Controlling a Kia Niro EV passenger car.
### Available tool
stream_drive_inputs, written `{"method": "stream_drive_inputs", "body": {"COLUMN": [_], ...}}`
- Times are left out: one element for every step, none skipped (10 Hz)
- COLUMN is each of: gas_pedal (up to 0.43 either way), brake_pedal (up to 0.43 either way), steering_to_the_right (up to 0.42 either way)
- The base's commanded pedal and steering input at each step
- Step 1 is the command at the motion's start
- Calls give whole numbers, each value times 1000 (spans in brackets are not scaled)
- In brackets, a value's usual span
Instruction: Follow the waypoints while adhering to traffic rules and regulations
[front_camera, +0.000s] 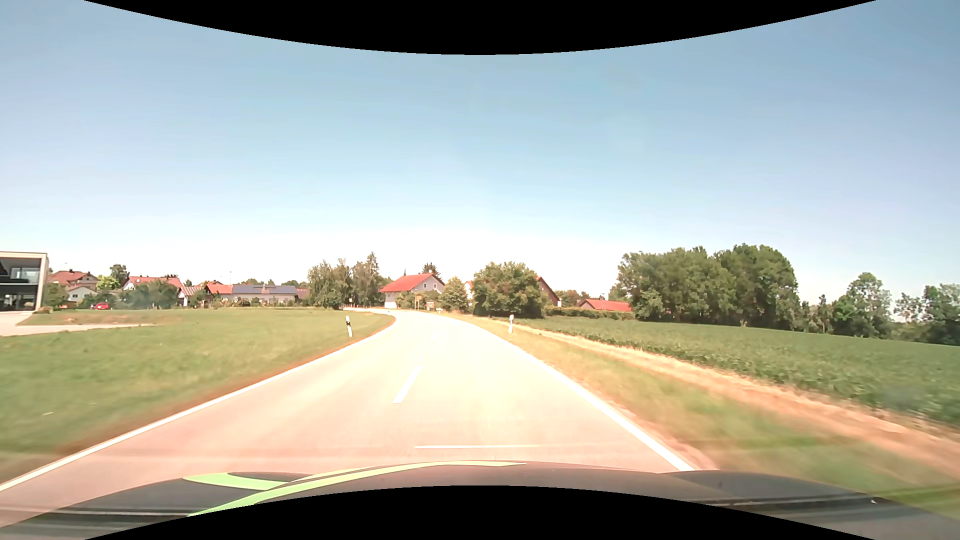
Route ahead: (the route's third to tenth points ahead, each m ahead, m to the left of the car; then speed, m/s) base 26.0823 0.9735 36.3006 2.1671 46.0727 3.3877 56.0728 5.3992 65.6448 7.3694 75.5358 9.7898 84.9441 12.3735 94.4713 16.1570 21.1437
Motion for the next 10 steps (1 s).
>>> {"method": "stream_drive_inputs", "body": {"gas_pedal": [0, 0, 0, 0, 0, 0, 0, 0, 0, 0], "brake_pedal": [0, 0, 0, 0, 0, 0, 0, 0, 0, 0], "steering_to_the_right": [-16, -16, -16, -17, -17, -17, -17, -17, -18, -20]}}
